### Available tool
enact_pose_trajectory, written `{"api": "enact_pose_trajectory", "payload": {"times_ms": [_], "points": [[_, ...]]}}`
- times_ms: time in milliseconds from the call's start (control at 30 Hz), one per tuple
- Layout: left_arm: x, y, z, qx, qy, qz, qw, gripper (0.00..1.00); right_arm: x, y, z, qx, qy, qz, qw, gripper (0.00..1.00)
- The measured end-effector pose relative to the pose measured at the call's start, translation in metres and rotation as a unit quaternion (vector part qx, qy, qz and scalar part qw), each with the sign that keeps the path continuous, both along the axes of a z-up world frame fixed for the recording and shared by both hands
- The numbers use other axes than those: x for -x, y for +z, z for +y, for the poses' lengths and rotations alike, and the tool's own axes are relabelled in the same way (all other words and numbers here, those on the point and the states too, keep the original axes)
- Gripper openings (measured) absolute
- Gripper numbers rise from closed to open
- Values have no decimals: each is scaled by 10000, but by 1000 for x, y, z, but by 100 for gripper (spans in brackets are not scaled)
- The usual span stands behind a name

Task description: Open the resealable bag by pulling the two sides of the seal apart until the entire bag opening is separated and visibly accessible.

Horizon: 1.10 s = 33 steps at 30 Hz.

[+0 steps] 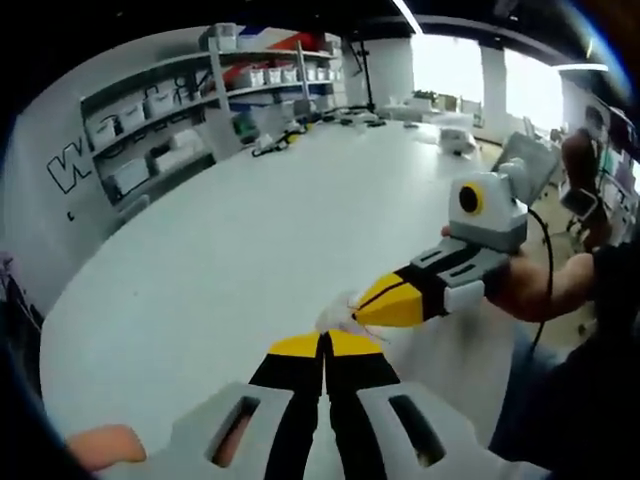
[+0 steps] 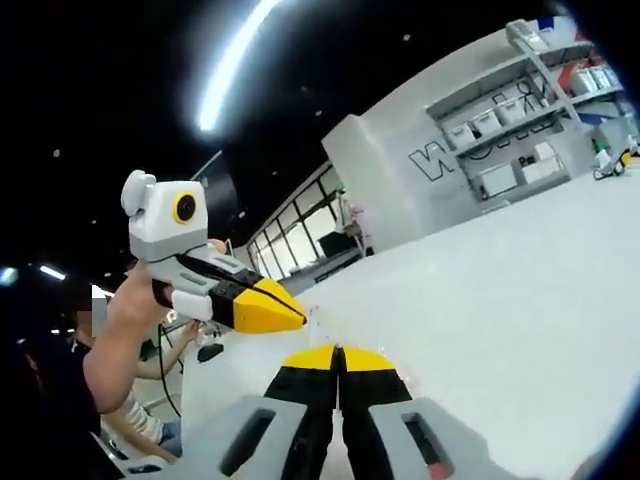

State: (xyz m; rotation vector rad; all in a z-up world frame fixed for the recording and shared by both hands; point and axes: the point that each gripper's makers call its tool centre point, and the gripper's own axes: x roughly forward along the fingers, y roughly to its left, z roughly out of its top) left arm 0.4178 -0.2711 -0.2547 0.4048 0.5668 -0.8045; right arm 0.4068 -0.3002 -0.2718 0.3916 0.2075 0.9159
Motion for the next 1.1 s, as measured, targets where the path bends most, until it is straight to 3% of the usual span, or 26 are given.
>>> {"api": "enact_pose_trajectory", "payload": {"times_ms": [167, 233, 400, 1100], "points": [[-3, 1, 9, -96, 84, -83, 9999, 0, -4, 1, -10, 199, -156, -96, 9996, 0], [-4, 4, 13, -112, 113, -116, 9998, 0, -8, 3, -19, 485, -332, -310, 9978, 0], [-6, 10, 13, -28, 109, -170, 9998, 0, -10, 11, -20, 669, -400, -497, 9957, 0], [-5, 6, 6, 66, -39, -166, 9998, 1, -17, 11, -15, 421, -261, -344, 9982, 0]]}}
